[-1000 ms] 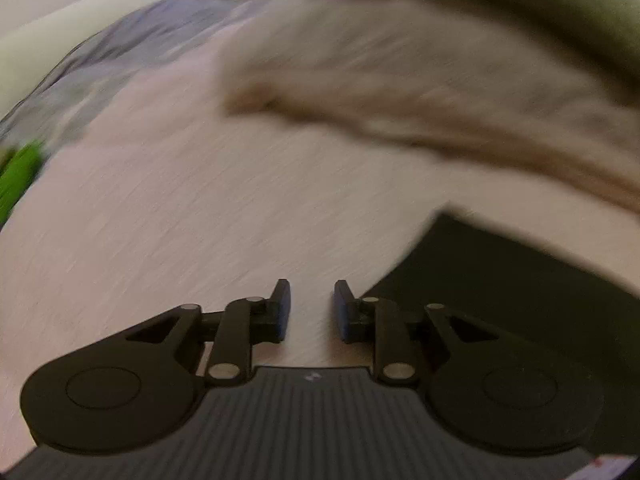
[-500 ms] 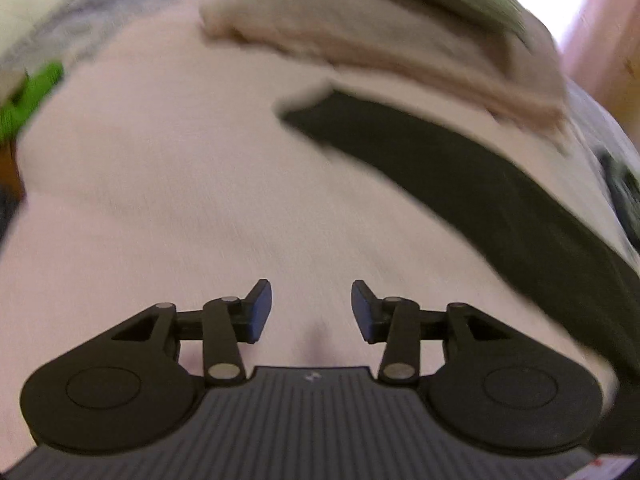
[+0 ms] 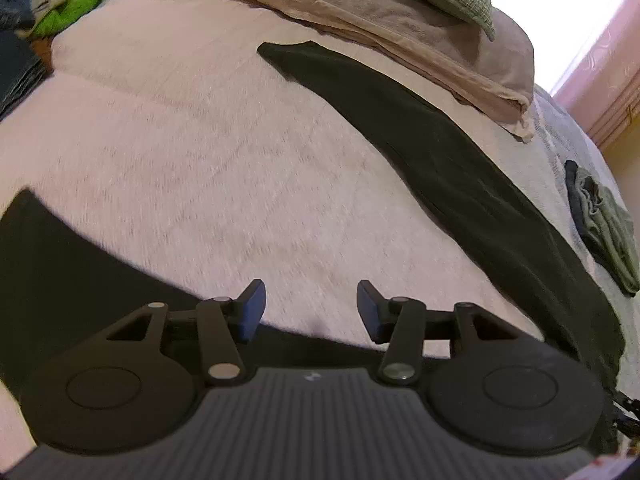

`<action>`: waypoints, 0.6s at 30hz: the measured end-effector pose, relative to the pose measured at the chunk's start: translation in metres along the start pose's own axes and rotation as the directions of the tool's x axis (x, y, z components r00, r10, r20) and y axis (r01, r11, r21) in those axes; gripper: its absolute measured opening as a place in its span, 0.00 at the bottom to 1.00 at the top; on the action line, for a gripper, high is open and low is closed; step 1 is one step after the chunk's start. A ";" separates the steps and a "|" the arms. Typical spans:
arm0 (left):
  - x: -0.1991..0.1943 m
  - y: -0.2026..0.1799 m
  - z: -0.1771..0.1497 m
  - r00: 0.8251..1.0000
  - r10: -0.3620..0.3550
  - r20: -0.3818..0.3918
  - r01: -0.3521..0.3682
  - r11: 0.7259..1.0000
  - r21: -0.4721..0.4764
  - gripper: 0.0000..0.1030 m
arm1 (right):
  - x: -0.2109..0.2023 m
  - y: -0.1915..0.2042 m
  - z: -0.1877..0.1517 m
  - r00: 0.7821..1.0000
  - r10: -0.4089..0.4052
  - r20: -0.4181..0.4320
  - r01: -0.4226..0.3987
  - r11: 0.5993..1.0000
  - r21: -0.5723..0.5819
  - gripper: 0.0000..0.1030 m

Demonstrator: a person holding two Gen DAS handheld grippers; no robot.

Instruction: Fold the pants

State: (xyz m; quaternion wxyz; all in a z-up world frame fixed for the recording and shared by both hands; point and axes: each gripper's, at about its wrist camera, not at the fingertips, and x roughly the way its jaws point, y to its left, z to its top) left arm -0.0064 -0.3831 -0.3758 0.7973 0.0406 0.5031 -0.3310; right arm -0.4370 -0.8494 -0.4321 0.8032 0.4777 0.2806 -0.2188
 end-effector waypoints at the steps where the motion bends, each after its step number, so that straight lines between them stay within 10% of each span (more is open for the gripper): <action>1: -0.004 -0.001 -0.005 1.000 -0.003 0.002 0.003 1.000 -0.011 0.44 | 0.004 -0.006 0.006 0.999 0.038 -0.007 -0.038 0.999 0.021 0.34; 5: -0.023 -0.009 -0.029 1.000 0.019 0.009 -0.019 0.999 -0.026 0.44 | 0.014 -0.013 0.019 0.997 0.082 -0.001 -0.081 0.997 0.017 0.03; 11: -0.044 -0.016 -0.055 0.997 0.082 0.009 -0.082 0.996 0.029 0.44 | -0.003 0.037 0.016 0.983 -0.095 0.158 0.140 0.941 -0.308 0.01; 18: -0.054 -0.020 -0.072 0.996 0.089 -0.018 -0.088 0.994 0.066 0.44 | 0.019 0.018 0.009 0.981 -0.183 0.062 0.191 0.964 -0.187 0.12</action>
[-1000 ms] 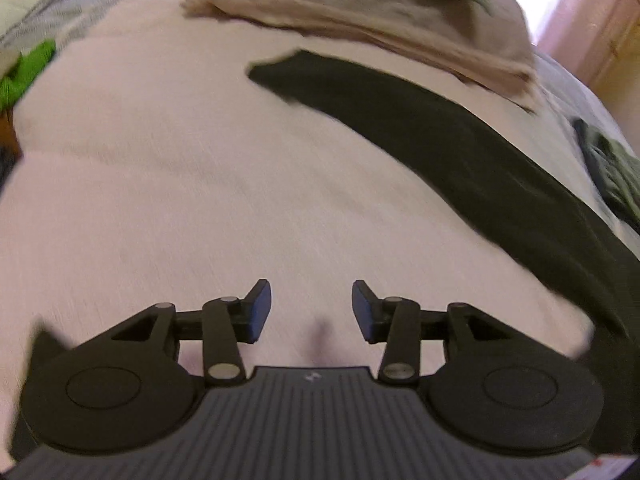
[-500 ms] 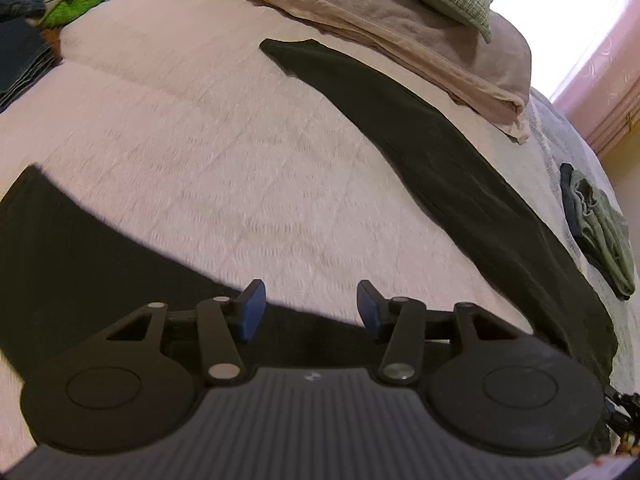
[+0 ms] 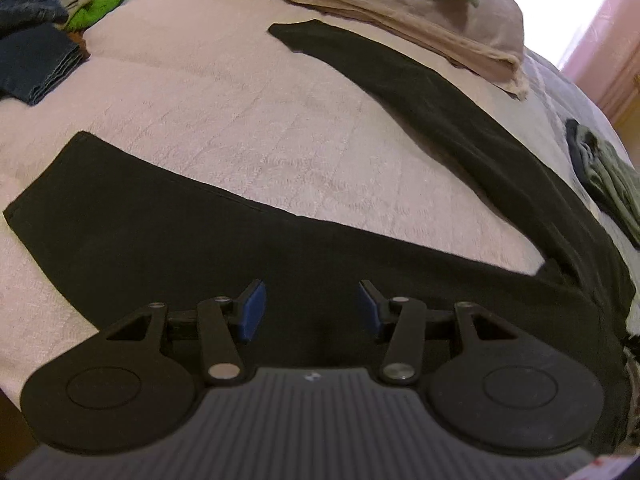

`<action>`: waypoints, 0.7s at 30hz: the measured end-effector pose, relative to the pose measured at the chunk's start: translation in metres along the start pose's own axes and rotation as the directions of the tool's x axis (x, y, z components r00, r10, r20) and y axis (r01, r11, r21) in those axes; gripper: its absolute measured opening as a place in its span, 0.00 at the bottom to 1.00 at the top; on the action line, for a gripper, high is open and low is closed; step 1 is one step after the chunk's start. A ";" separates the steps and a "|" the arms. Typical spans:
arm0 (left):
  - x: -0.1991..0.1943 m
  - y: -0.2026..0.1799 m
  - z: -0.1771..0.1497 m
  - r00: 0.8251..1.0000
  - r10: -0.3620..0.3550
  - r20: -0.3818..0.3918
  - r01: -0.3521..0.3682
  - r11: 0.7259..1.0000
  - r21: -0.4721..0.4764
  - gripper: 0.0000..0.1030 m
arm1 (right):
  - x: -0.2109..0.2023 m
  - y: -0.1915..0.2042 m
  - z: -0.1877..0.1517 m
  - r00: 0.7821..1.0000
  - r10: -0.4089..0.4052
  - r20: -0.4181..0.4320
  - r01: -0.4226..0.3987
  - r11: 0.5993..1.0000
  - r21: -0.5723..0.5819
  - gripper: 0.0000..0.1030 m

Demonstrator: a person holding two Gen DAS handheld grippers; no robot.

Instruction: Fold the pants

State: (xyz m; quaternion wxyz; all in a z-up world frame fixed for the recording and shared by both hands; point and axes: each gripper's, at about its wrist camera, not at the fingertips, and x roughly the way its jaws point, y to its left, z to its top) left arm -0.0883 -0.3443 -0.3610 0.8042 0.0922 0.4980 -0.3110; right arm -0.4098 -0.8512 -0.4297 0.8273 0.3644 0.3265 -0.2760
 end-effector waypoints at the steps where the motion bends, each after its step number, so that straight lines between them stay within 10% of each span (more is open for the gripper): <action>1: -0.003 0.002 -0.002 1.000 0.001 0.002 -0.001 1.000 0.003 0.44 | -0.012 -0.003 0.002 1.000 -0.005 -0.002 0.005 1.000 0.016 0.14; 4: -0.007 0.007 -0.008 1.000 -0.008 -0.002 0.008 1.000 -0.027 0.44 | -0.054 -0.017 -0.013 0.999 0.032 0.002 -0.032 0.996 0.078 0.33; 8: -0.010 0.012 -0.019 0.999 -0.025 -0.023 0.024 0.998 -0.060 0.44 | -0.098 -0.032 -0.062 0.974 0.226 0.001 -0.222 0.958 0.181 0.33; 12: -0.010 0.010 -0.027 0.998 -0.036 -0.048 0.034 0.998 -0.059 0.44 | -0.098 -0.041 -0.088 0.979 0.190 -0.079 -0.178 0.974 0.139 0.33; 21: -0.006 0.000 -0.032 0.996 -0.054 -0.068 0.052 0.998 -0.040 0.44 | -0.092 -0.056 -0.075 0.923 0.360 -0.135 -0.350 0.932 0.091 0.33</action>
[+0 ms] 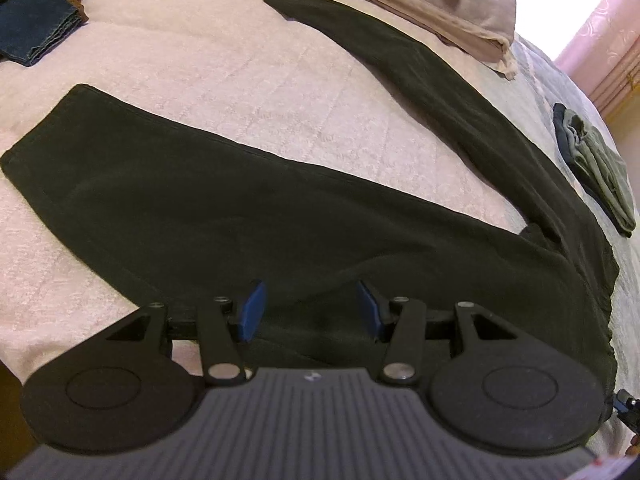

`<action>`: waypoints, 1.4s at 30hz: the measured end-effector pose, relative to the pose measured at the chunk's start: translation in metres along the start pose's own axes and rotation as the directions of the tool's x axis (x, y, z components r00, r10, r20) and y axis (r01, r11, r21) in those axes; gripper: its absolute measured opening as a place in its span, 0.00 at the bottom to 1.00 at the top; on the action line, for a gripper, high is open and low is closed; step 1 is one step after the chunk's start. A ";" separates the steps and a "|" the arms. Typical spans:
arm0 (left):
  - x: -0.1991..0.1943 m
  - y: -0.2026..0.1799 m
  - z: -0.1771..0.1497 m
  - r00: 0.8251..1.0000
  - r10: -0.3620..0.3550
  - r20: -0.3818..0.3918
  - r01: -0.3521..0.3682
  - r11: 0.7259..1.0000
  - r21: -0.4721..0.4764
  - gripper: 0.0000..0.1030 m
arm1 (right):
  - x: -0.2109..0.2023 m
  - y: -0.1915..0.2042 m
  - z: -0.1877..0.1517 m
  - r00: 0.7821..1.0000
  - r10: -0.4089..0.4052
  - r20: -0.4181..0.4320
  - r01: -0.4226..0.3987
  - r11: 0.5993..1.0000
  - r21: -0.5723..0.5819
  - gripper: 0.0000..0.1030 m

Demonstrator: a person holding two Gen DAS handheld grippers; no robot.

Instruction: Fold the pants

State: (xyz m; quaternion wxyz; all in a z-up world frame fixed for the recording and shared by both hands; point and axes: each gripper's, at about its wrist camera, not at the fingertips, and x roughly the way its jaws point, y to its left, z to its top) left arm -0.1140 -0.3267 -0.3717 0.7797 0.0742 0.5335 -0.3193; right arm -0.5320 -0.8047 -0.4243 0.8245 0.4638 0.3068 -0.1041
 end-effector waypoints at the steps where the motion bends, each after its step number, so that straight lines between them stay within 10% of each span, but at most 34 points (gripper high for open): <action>1: 0.002 -0.002 -0.001 1.000 -0.004 -0.003 0.004 1.000 -0.001 0.44 | 0.007 -0.005 0.004 1.000 0.015 -0.021 -0.015 1.000 0.008 0.33; 5: 0.008 -0.009 -0.003 1.000 -0.012 -0.017 0.012 1.000 0.002 0.44 | 0.033 -0.021 0.012 0.989 0.092 -0.118 -0.076 0.988 0.138 0.33; 7: 0.007 -0.012 -0.004 1.000 -0.012 -0.017 0.012 1.000 0.022 0.44 | 0.037 -0.011 0.021 0.981 0.081 -0.179 -0.061 0.992 0.114 0.06; 12: 0.007 -0.009 -0.004 1.000 0.010 -0.010 -0.010 0.999 0.042 0.44 | 0.001 0.028 0.043 0.968 0.150 -0.199 -0.151 0.988 0.011 0.03; 14: 0.012 -0.008 -0.006 1.000 0.021 -0.017 -0.020 0.999 0.027 0.44 | 0.013 0.027 0.044 0.967 -0.057 -0.248 0.049 0.998 -0.038 0.04; 16: 0.013 -0.008 -0.010 0.999 0.027 -0.028 -0.027 1.000 0.005 0.44 | 0.041 0.031 0.030 0.886 -0.343 -0.313 0.306 0.938 -0.163 0.06; 22: -0.015 0.003 -0.015 0.996 0.084 0.020 -0.085 0.995 0.045 0.45 | 0.028 0.107 0.014 0.787 -0.616 0.023 0.600 0.756 -0.263 0.10; 25: -0.023 0.011 -0.018 0.993 0.114 0.044 -0.116 0.992 0.050 0.45 | 0.024 0.131 -0.003 0.838 -0.517 0.173 0.545 0.798 -0.257 0.27; 28: -0.022 0.014 -0.019 0.993 0.105 0.058 -0.109 0.992 0.070 0.46 | 0.058 0.140 -0.020 0.899 -0.423 0.112 0.436 0.841 -0.321 0.31; 31: -0.019 0.027 -0.020 0.992 0.119 0.052 -0.122 0.991 0.061 0.46 | 0.090 0.113 -0.047 0.828 -0.556 -0.069 0.490 0.779 -0.391 0.26; 36: -0.028 0.091 -0.015 0.980 0.189 0.065 -0.186 0.981 -0.050 0.54 | 0.047 0.119 -0.051 0.876 -0.482 0.015 0.468 0.842 -0.268 0.29; 42: -0.020 0.191 0.011 0.961 0.257 0.099 -0.214 0.924 -0.316 0.60 | 0.010 0.103 -0.078 0.844 -0.528 0.095 0.495 0.834 0.243 0.49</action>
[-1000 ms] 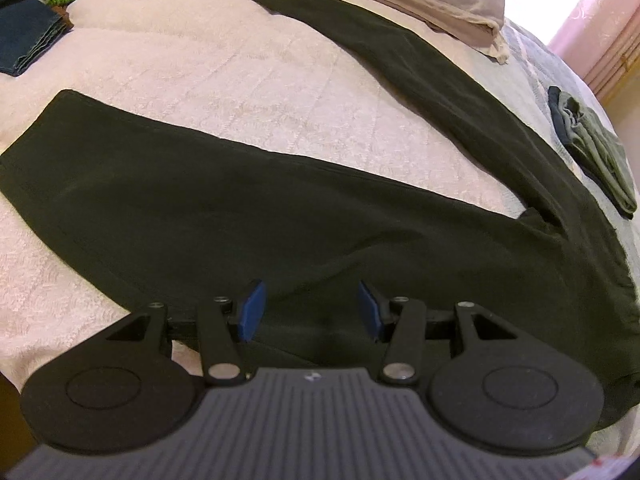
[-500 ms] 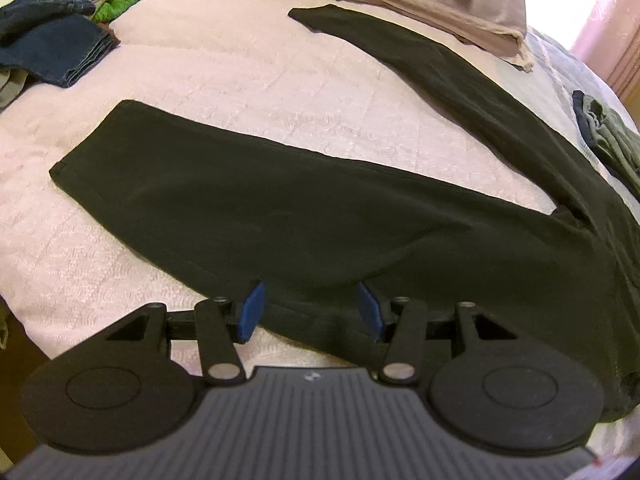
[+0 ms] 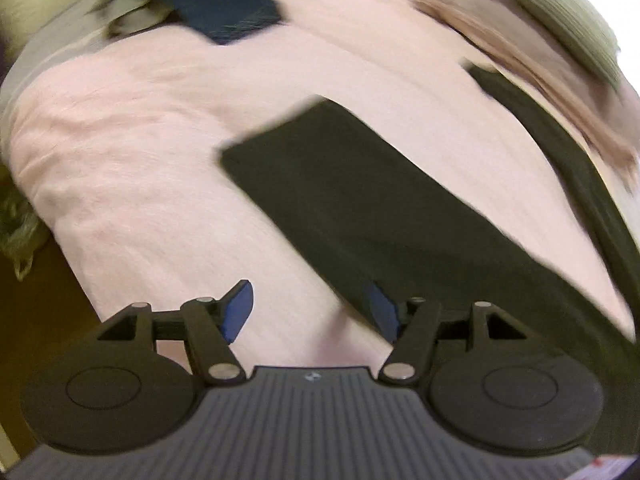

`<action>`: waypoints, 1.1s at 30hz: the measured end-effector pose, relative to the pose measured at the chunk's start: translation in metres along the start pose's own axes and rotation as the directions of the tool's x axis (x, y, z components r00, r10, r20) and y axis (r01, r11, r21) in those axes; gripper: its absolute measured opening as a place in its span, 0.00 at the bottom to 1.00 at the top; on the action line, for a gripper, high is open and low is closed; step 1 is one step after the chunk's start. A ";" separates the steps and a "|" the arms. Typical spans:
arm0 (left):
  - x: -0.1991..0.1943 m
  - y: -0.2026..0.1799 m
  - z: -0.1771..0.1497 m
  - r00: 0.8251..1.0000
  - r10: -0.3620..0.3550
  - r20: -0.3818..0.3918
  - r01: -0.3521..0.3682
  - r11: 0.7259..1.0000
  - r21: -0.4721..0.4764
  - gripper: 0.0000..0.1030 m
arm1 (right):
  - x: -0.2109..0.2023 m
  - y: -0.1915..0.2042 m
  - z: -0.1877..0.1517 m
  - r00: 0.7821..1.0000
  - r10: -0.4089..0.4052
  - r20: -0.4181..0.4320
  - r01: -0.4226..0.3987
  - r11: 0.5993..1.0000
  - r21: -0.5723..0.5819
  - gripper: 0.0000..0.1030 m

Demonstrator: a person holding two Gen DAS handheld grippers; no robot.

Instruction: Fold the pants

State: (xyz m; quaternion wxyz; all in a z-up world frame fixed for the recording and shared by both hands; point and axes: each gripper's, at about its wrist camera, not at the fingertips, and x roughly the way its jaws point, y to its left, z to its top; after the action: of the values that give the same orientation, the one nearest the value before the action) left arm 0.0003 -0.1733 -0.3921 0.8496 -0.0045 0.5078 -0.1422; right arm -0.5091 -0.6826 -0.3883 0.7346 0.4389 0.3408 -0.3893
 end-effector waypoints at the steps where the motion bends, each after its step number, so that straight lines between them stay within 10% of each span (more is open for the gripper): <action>1: 0.007 0.010 0.008 1.000 0.012 0.007 -0.012 0.999 -0.033 0.60 | 0.000 -0.007 -0.004 1.000 0.001 -0.004 -0.001 0.996 0.090 0.49; 5: 0.038 0.035 0.036 1.000 -0.010 0.028 0.013 0.993 -0.121 0.59 | -0.005 -0.003 -0.017 1.000 -0.018 0.025 0.012 0.970 0.243 0.49; 6: 0.044 0.036 0.041 0.999 -0.016 0.029 0.019 0.993 -0.113 0.50 | -0.005 0.002 -0.022 0.999 -0.037 0.025 0.031 0.973 0.228 0.49; 7: 0.049 0.037 0.047 0.999 -0.020 0.042 0.023 0.997 -0.078 0.19 | -0.006 0.009 -0.026 0.998 -0.067 0.022 0.061 0.977 0.207 0.49; 10: 0.055 0.043 0.062 0.996 -0.067 0.066 0.067 0.998 0.006 0.06 | -0.010 0.030 -0.042 0.988 -0.153 0.014 0.149 0.978 0.145 0.49; 16: 0.066 0.028 0.050 0.998 -0.013 0.053 -0.008 0.924 0.382 0.14 | -0.021 0.059 -0.081 0.968 -0.237 -0.082 0.248 0.954 0.166 0.49; 21: 0.029 0.024 0.070 0.991 0.127 -0.030 -0.103 0.900 0.424 0.29 | -0.064 0.097 -0.104 0.984 -0.136 -0.119 0.160 0.961 0.224 0.50; 25: -0.029 0.020 0.079 0.993 0.061 -0.102 -0.008 0.892 0.451 0.44 | -0.090 0.138 -0.113 0.988 -0.072 -0.133 0.097 0.977 0.188 0.51; 33: -0.146 -0.050 0.068 0.986 -0.103 -0.134 0.165 0.766 0.621 0.62 | -0.146 0.246 -0.114 0.992 -0.078 -0.099 0.057 0.979 -0.194 0.51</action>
State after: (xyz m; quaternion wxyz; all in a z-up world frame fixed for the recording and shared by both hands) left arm -0.0173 -0.1952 -0.2256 0.7653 0.2502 0.4679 -0.3644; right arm -0.3802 -0.4623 -0.2155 0.7405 0.3747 0.4301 -0.3554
